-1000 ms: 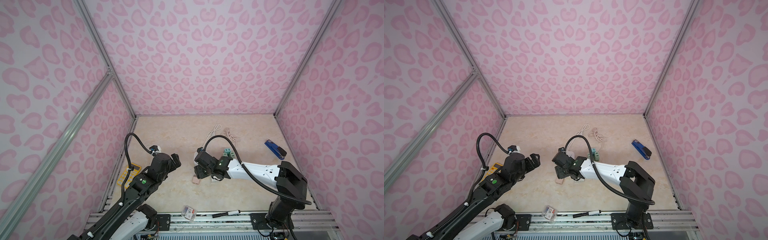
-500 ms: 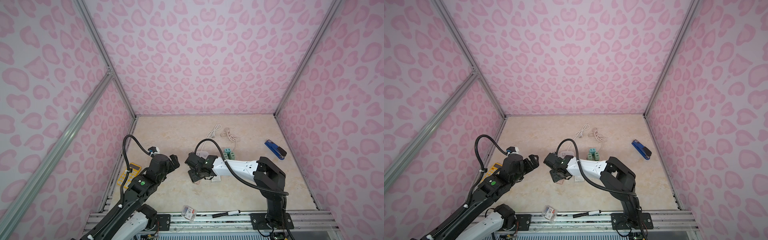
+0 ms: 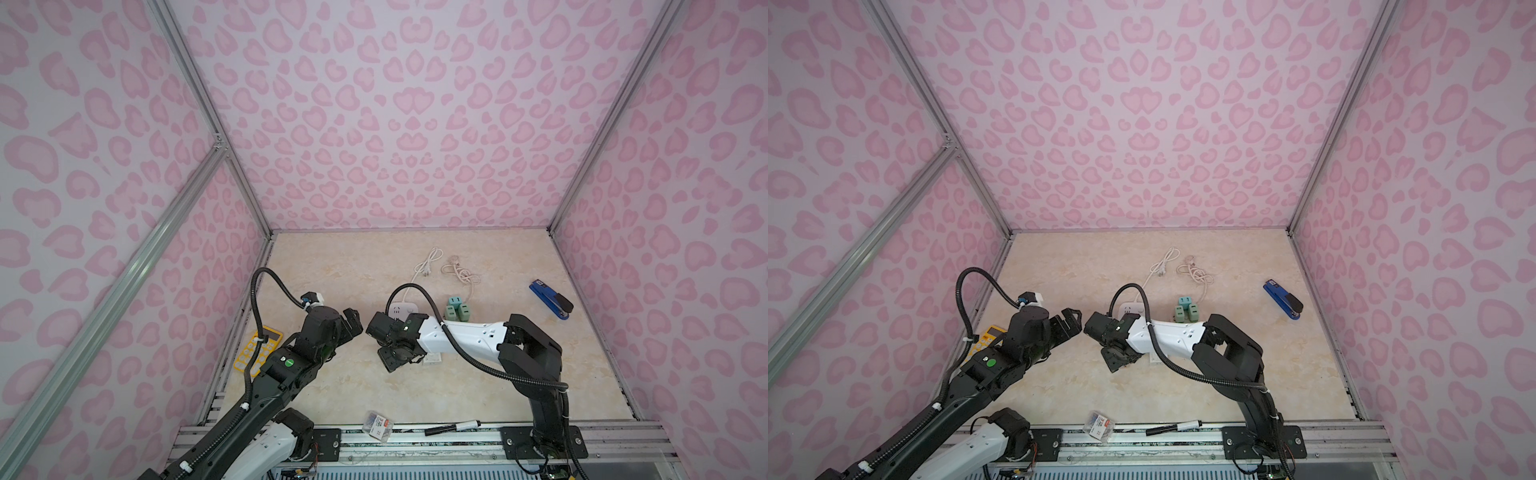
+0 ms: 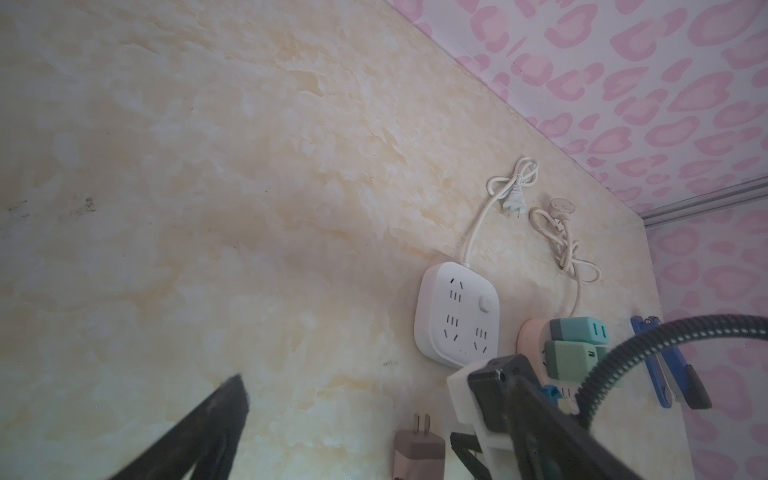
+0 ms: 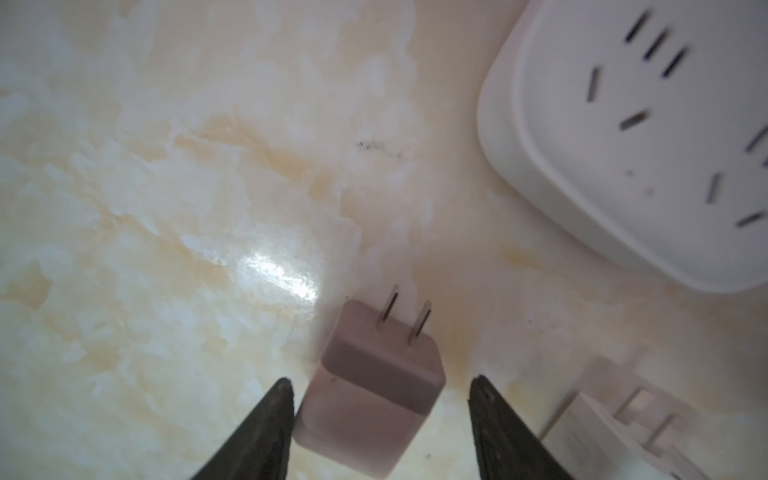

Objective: Insert the plug
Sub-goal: 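Move the right gripper over the mauve charger beside the white strip and lower, then close the right gripper on the mauve charger body, prongs up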

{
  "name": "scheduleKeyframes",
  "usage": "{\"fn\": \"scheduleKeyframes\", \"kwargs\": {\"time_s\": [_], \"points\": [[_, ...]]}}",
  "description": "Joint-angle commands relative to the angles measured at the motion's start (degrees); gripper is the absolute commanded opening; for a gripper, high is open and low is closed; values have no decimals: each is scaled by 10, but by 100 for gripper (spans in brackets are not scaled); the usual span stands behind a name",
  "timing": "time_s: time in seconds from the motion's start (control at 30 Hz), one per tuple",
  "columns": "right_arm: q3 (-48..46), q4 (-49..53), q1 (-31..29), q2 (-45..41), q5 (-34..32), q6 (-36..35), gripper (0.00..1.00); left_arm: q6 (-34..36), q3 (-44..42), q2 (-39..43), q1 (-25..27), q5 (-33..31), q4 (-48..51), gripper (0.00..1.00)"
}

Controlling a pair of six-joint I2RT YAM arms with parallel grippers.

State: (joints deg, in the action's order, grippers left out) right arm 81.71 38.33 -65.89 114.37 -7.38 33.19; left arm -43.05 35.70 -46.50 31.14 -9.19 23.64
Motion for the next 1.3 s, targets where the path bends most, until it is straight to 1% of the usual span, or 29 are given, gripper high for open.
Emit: {"fn": "scheduleKeyframes", "kwargs": {"time_s": [0.0, 0.3, 0.4, 0.5, 0.8, 1.27], "points": [[-8, 18, -1, -4, -11, -5, 60, 0, 6, -2, -1, 3, -17, 99], [-38, -29, -1, -17, 24, -18, 56, -3, 3, -1, -1, 7, -17, 99], [-47, -46, 3, -20, 46, -23, 52, -2, 2, -1, -1, 9, -18, 100], [-53, -54, 5, -22, 52, -24, 48, -3, 1, -3, -1, 12, -19, 100], [-57, -54, 11, -20, 50, -28, 42, -2, 0, -6, -1, 14, -22, 99], [-84, -72, 24, -20, 52, -35, 38, -1, -3, -6, -1, 22, -22, 99]]}}
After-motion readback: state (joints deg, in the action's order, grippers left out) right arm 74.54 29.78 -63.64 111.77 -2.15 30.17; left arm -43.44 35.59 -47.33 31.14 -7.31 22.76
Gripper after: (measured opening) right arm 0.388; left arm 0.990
